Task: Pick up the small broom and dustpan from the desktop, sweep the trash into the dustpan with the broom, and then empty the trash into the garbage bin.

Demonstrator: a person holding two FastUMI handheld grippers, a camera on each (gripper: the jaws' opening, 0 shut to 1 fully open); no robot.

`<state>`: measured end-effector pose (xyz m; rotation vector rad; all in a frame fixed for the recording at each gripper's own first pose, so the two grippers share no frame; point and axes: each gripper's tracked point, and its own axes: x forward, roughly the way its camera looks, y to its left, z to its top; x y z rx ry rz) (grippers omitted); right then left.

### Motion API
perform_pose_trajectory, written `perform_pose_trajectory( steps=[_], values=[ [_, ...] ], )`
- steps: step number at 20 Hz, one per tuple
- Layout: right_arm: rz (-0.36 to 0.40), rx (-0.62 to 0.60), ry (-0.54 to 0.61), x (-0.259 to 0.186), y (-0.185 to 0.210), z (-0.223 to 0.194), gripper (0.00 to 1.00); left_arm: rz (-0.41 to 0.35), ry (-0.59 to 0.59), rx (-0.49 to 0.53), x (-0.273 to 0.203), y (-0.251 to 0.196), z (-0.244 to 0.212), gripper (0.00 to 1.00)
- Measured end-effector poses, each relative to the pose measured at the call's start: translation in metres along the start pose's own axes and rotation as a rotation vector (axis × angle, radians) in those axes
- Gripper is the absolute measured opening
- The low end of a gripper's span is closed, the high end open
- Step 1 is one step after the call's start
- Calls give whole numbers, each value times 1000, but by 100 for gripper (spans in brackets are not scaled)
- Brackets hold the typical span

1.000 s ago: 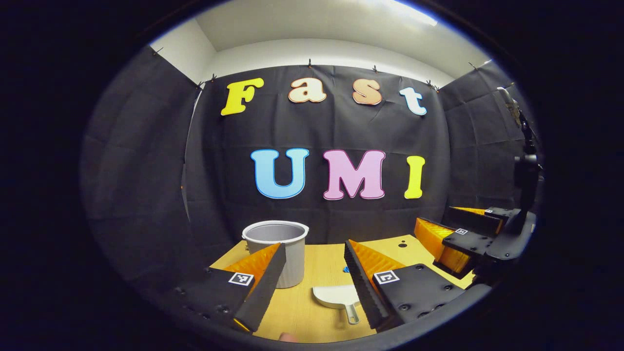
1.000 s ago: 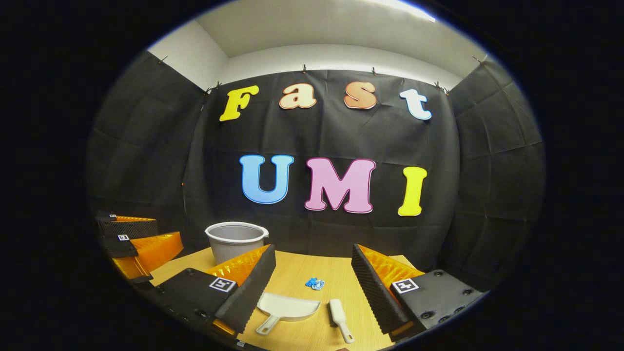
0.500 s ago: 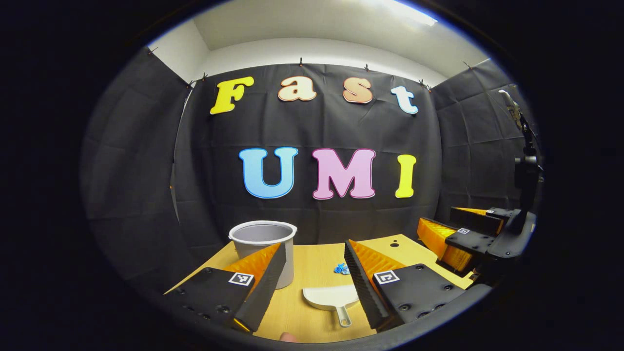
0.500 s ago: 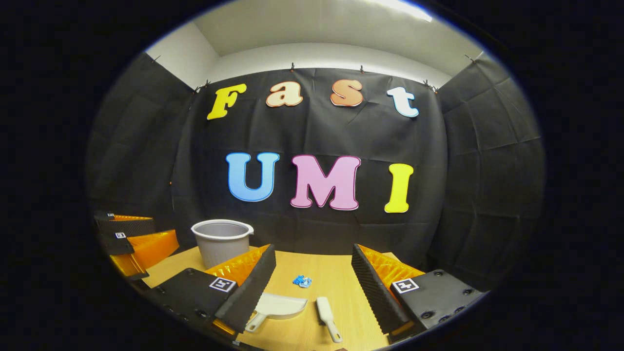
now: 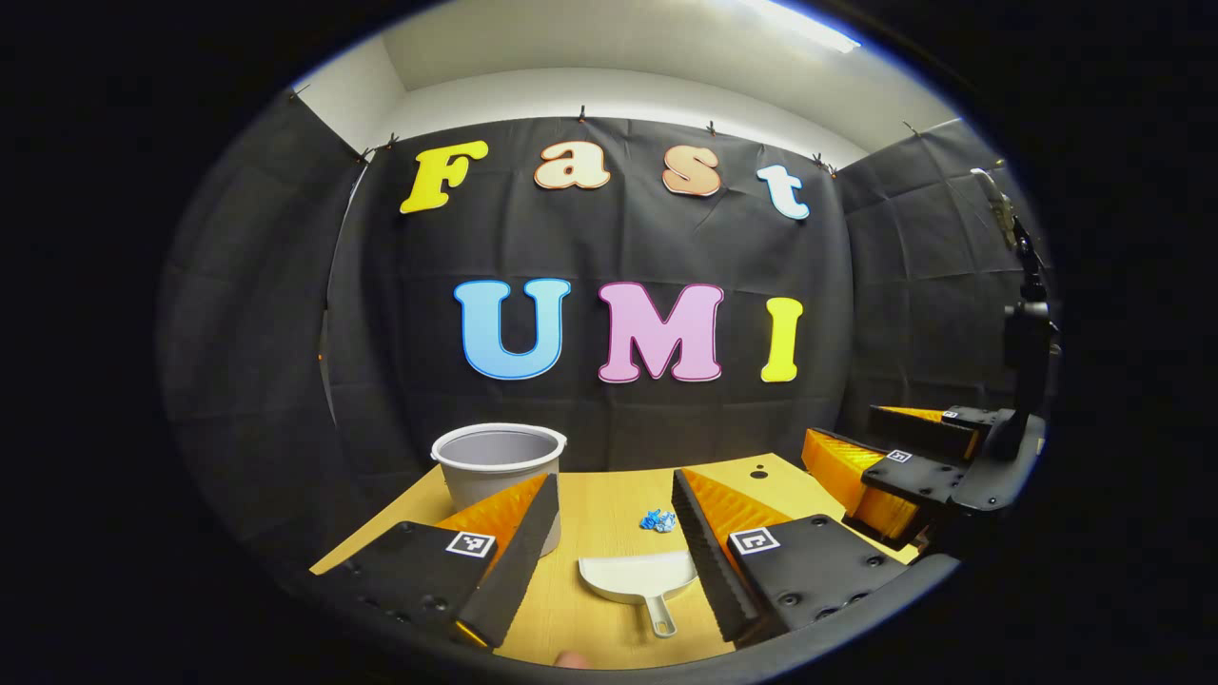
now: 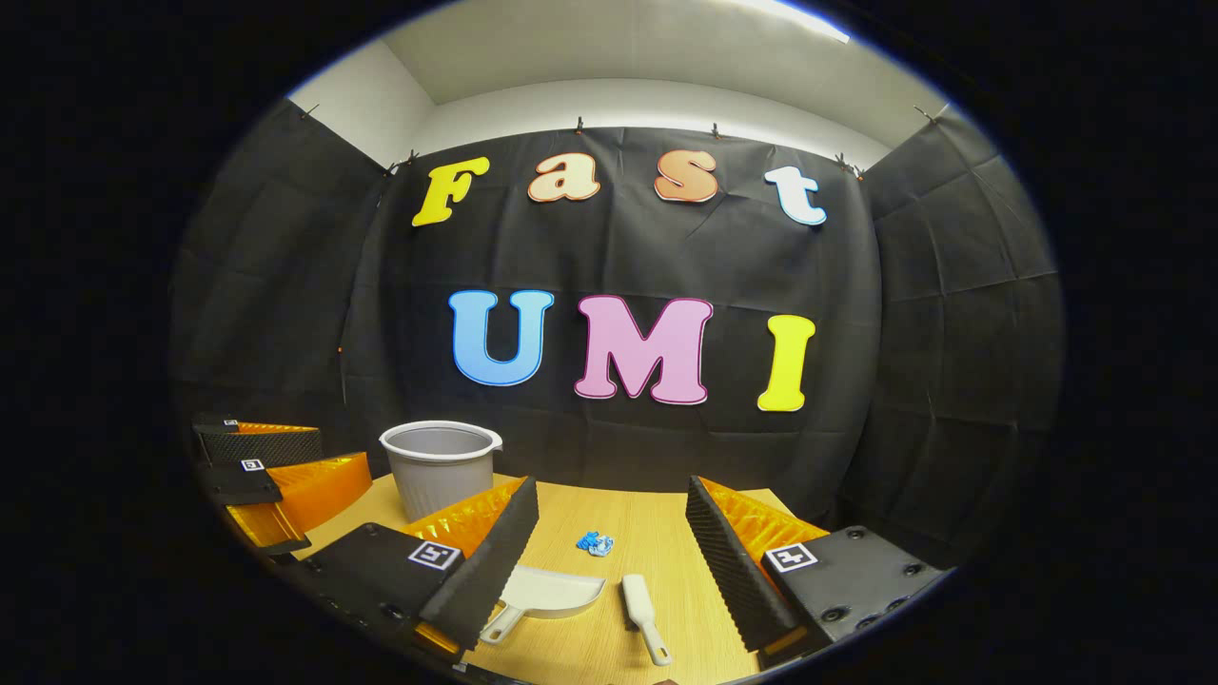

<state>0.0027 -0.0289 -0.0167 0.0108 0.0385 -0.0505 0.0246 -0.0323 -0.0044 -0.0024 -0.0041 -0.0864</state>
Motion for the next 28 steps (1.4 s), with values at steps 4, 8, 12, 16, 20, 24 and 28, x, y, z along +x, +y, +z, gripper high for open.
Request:
perform_pose_trajectory(
  steps=[4,8,12,16,20,24,28],
  values=[
    [14,-7,16,7,-5,-5,97,5,24,-24,9,-5,-10,72],
    [51,-8,53,20,-4,-14,98,26,74,-59,20,-9,-22,72],
    [86,-19,56,41,-11,-18,97,43,129,-112,40,-13,-36,70],
    [89,9,84,62,-27,-26,100,40,177,-146,60,-24,-41,72],
    [105,16,94,81,-37,-33,98,52,234,-126,81,-28,-56,72],
    [116,27,115,99,-52,-42,100,71,323,-102,99,-33,-81,72],
    [122,31,120,114,-66,-50,100,52,423,-68,115,-44,-117,72]
  ],
)
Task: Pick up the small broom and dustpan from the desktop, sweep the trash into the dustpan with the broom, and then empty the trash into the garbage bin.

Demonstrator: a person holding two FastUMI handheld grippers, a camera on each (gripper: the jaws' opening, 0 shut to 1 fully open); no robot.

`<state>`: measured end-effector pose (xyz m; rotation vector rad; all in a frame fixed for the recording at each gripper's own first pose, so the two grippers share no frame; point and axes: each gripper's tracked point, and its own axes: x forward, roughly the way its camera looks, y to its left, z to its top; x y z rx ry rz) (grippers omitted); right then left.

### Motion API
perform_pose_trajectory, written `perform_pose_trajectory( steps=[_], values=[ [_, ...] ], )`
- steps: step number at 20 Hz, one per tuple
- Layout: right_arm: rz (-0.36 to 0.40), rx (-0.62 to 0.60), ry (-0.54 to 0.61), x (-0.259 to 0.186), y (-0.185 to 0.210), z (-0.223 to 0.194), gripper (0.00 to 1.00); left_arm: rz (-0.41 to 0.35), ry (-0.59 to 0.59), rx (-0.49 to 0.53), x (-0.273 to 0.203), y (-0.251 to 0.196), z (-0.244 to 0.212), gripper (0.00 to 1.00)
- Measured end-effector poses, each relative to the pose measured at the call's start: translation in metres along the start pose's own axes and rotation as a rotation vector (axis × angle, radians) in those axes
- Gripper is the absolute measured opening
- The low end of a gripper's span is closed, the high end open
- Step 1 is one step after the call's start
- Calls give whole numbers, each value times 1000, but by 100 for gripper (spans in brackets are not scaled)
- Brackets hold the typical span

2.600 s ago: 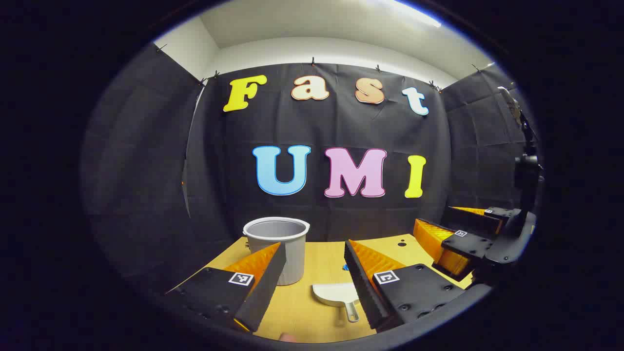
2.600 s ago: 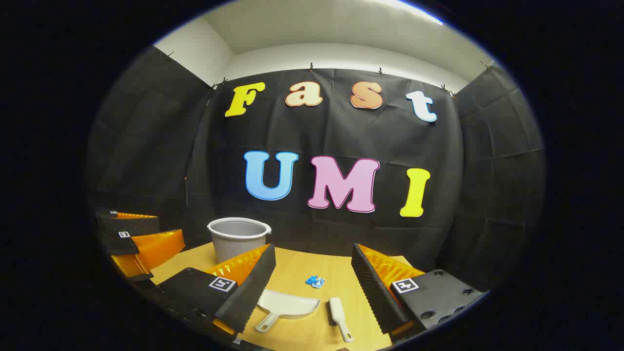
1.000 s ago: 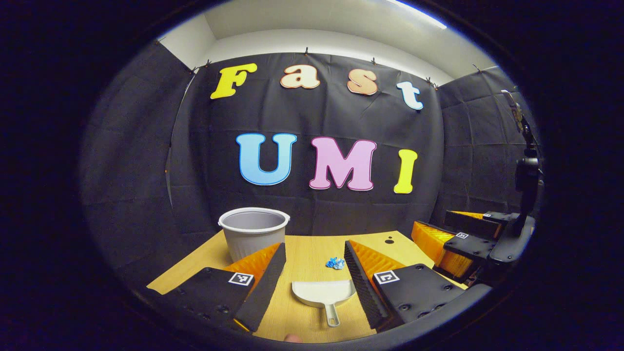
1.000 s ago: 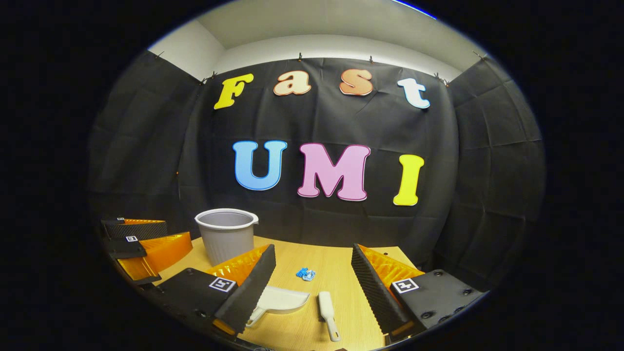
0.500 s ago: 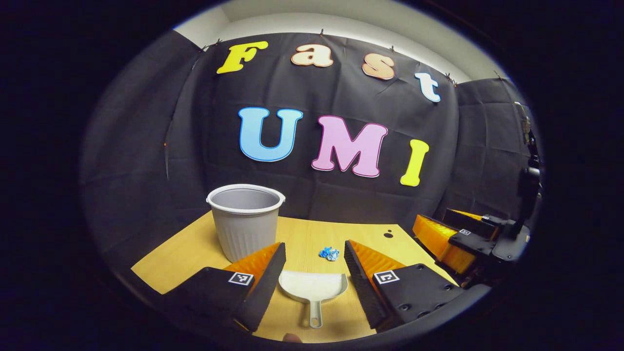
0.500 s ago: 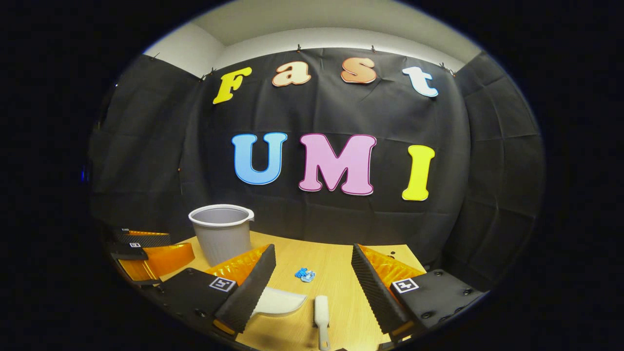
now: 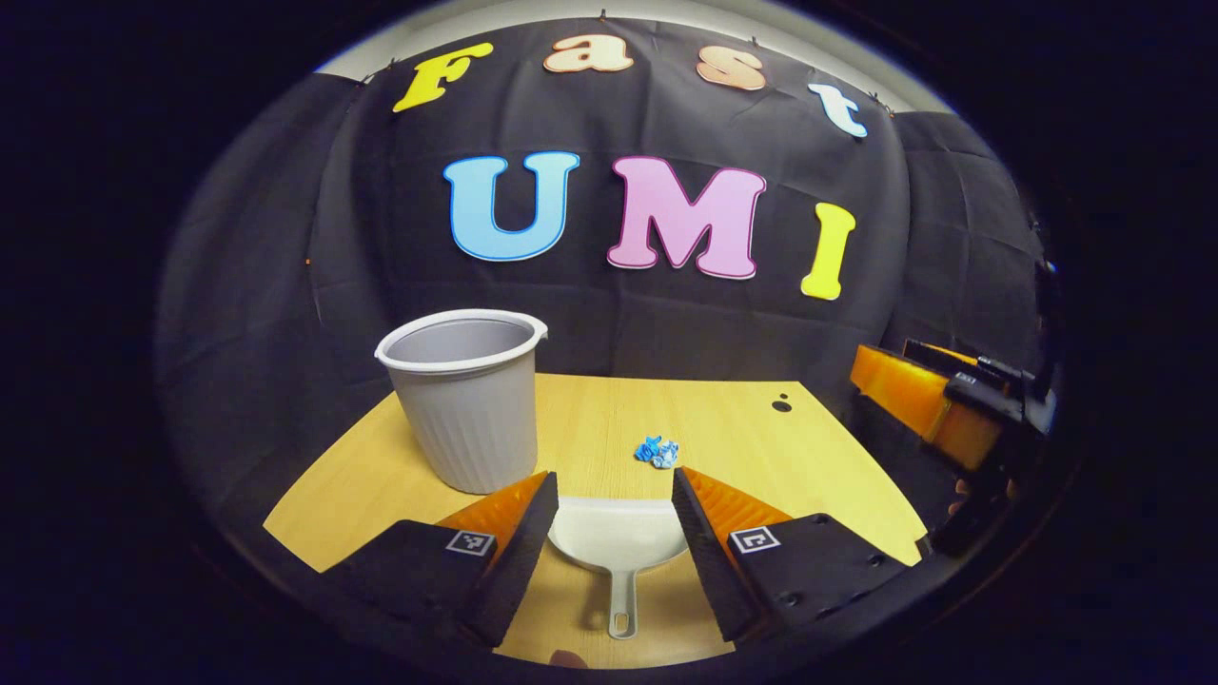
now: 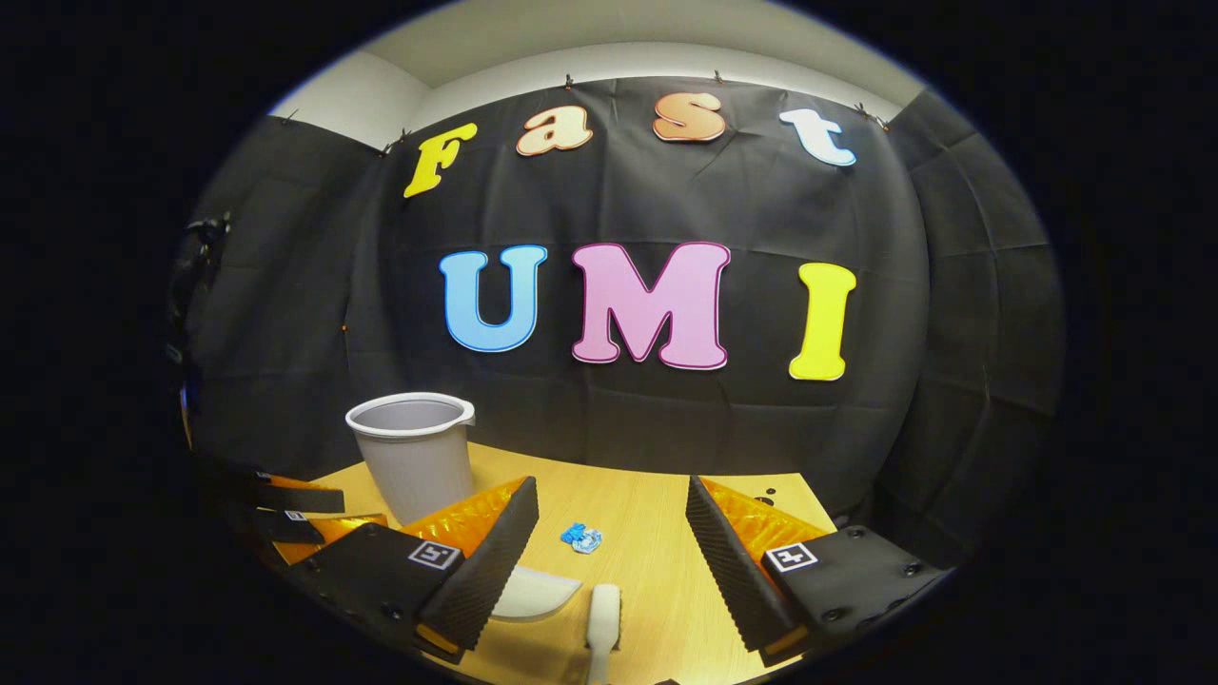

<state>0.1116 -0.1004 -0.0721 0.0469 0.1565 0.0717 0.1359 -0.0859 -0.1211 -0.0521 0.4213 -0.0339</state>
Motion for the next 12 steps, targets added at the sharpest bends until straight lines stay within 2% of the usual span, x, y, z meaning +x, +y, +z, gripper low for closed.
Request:
perform_pose_trajectory(
  steps=[5,9,12],
  values=[
    [34,-49,9,18,-17,-13,100,-50,292,-21,23,-16,-72,75],
    [71,22,49,28,-25,-34,100,-51,486,0,38,-17,-119,75],
    [114,108,126,33,-25,-55,100,-42,618,-66,46,-19,-140,75]
  ],
)
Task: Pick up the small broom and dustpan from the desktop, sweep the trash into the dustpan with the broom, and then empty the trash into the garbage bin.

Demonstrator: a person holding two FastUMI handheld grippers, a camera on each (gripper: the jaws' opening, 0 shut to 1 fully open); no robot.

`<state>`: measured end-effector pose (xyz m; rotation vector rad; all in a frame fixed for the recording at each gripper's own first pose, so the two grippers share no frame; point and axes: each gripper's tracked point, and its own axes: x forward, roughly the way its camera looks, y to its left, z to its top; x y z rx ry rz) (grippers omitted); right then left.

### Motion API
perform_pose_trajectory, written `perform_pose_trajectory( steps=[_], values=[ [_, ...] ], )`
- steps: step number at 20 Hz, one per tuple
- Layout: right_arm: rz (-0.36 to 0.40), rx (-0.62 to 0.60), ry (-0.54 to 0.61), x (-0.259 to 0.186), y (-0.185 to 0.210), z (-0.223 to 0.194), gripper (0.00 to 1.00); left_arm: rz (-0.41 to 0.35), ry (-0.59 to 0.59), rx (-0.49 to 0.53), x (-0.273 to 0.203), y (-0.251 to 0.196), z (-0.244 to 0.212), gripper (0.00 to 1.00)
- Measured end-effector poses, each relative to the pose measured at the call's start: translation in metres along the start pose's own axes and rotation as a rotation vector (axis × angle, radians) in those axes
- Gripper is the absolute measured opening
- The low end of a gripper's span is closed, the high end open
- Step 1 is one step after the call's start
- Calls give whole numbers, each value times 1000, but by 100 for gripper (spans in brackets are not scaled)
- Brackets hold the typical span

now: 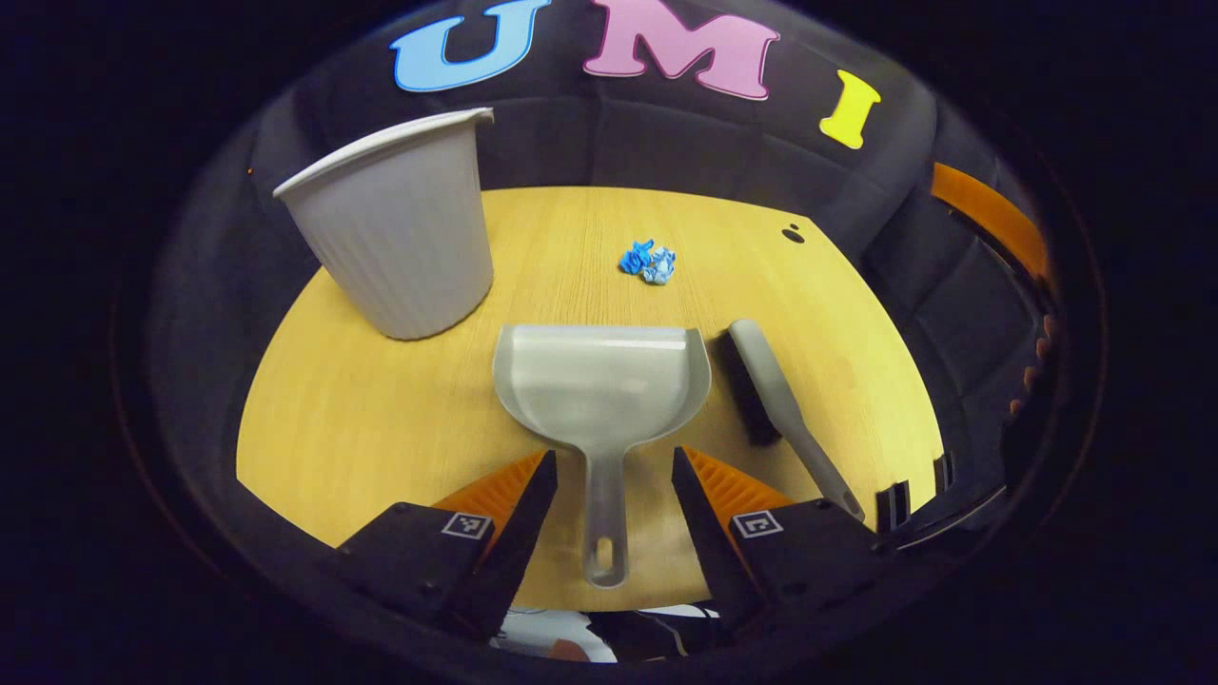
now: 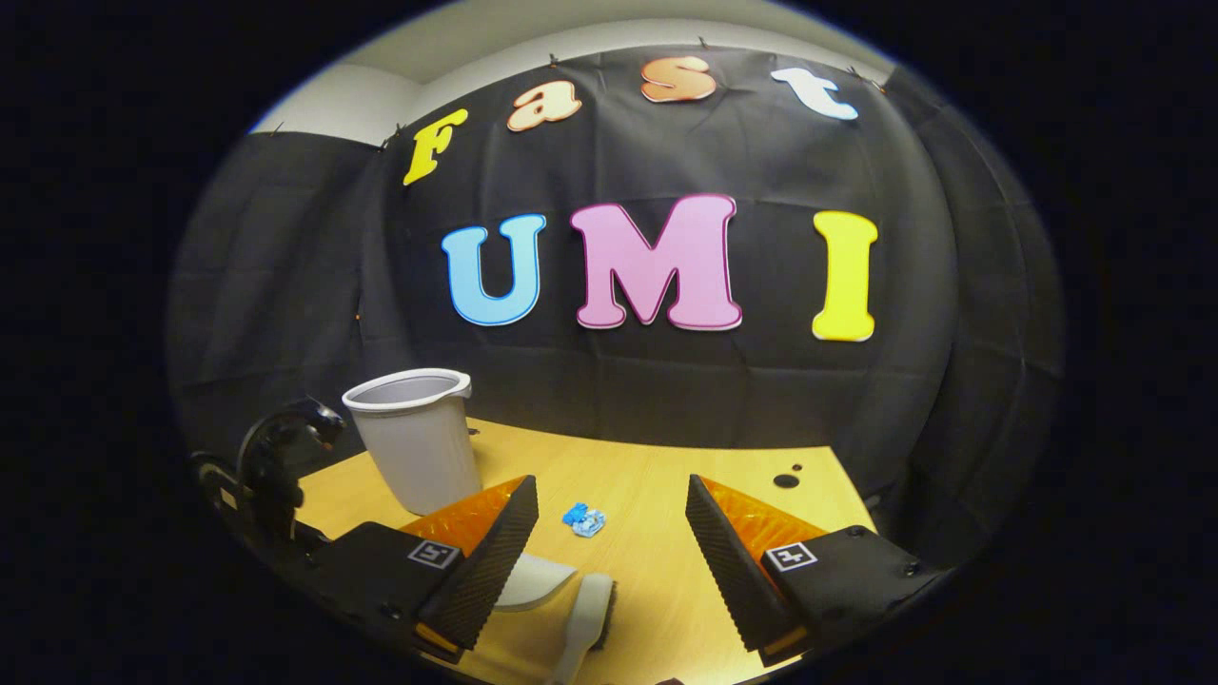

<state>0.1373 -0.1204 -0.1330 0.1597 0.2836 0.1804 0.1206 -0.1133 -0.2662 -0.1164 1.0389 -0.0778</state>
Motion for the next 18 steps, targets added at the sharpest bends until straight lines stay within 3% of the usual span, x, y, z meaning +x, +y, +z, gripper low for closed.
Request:
perform_pose_trajectory(
  steps=[4,6,7,15,17,18],
  values=[
    [7,50,29,5,-19,-10,99,36,169,-137,29,6,-14,75],
    [8,77,57,7,-31,-20,91,41,255,-167,43,4,-18,75],
    [8,91,71,9,-36,-24,97,47,290,-171,50,4,-18,75],
    [116,148,160,-7,-26,-41,97,143,499,-57,85,7,-7,75],
    [118,162,191,-10,-25,-48,97,113,535,-57,87,1,-7,68],
    [108,177,206,-12,-26,-53,97,105,549,-38,90,2,-7,52]
  ],
)
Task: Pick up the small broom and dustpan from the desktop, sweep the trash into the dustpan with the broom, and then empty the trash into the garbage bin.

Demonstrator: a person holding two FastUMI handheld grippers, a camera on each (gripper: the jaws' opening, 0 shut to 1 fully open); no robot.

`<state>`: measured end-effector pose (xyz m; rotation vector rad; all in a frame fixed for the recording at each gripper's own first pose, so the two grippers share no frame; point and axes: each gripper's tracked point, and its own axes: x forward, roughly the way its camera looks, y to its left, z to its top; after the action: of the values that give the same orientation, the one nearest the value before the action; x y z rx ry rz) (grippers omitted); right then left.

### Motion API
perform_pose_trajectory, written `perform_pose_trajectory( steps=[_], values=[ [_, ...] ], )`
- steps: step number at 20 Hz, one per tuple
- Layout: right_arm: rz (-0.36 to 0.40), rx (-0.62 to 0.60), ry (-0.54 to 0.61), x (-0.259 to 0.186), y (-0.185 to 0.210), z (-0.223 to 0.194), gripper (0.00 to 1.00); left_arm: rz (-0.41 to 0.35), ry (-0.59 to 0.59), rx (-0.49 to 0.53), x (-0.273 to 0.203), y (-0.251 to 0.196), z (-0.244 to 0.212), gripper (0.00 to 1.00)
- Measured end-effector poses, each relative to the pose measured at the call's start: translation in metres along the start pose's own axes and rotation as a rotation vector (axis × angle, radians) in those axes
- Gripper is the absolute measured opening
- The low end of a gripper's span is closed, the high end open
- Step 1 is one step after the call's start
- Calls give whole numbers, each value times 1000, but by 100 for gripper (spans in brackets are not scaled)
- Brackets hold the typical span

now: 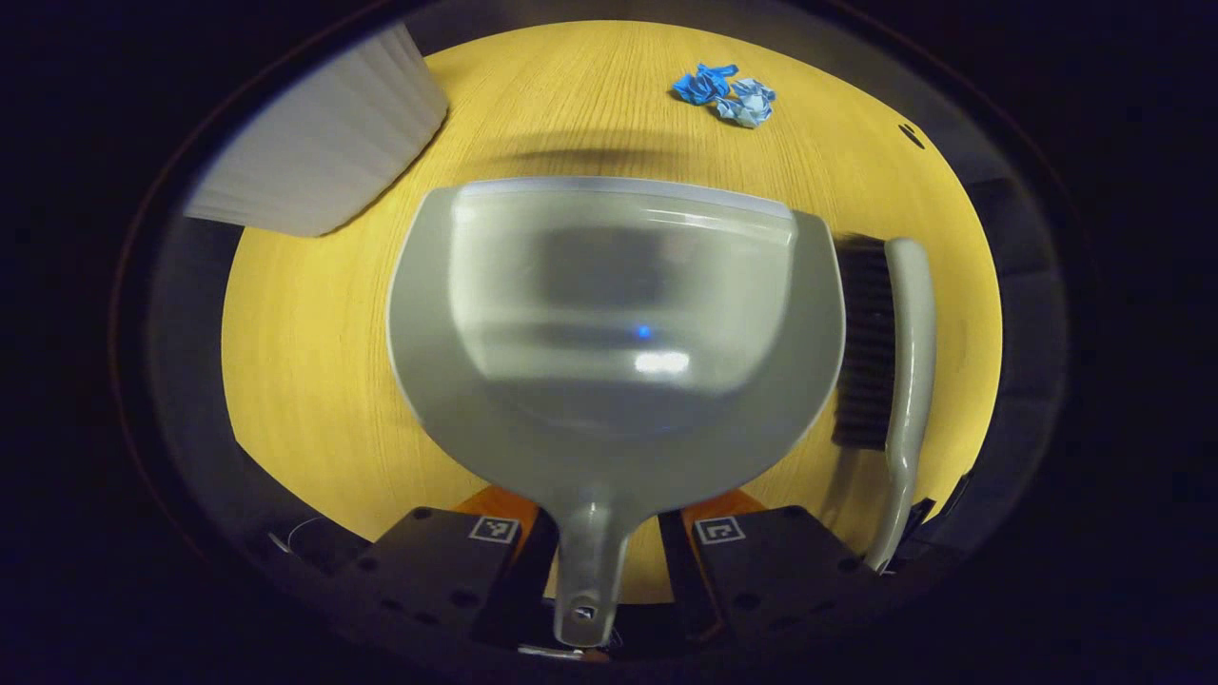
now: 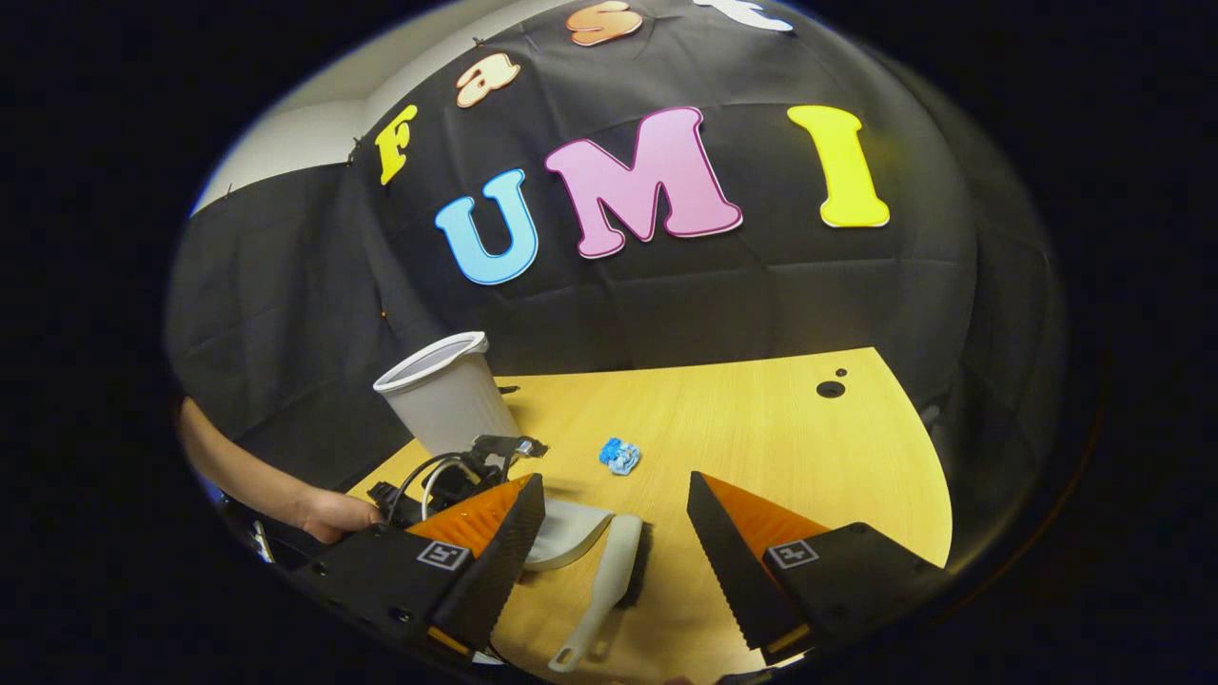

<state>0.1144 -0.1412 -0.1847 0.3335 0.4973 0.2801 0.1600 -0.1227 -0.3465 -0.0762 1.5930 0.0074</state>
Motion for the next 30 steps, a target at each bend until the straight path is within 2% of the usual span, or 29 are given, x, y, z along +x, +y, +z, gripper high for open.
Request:
perform_pose_trajectory(
  steps=[2,4,8,12,15,18,21,24,26,28,30],
  values=[
    [-14,36,33,0,0,-10,97,3,17,33,-1,1,-1,47],
    [-45,70,79,1,0,-21,97,4,30,62,0,4,-4,31],
    [-103,106,206,11,9,-52,97,11,25,190,2,12,-3,30],
    [-151,186,460,15,28,-115,98,-23,-24,203,1,14,-3,31],
    [-215,136,658,14,27,-166,98,-53,-93,194,1,15,-4,29],
    [-298,87,801,14,10,-201,98,-93,-146,204,1,17,-8,30],
    [-315,95,893,23,9,-223,98,-113,-158,210,1,18,-8,30],
    [-367,89,946,34,0,-238,98,-123,-166,206,1,18,-8,30],
    [-376,112,1008,36,-3,-248,89,-131,-172,198,1,18,-8,30],
    [-380,122,1008,41,-5,-247,49,-138,-177,193,1,18,-8,30],
    [-383,128,1018,40,-6,-245,45,-153,-178,184,1,18,-8,31]
  ],
)
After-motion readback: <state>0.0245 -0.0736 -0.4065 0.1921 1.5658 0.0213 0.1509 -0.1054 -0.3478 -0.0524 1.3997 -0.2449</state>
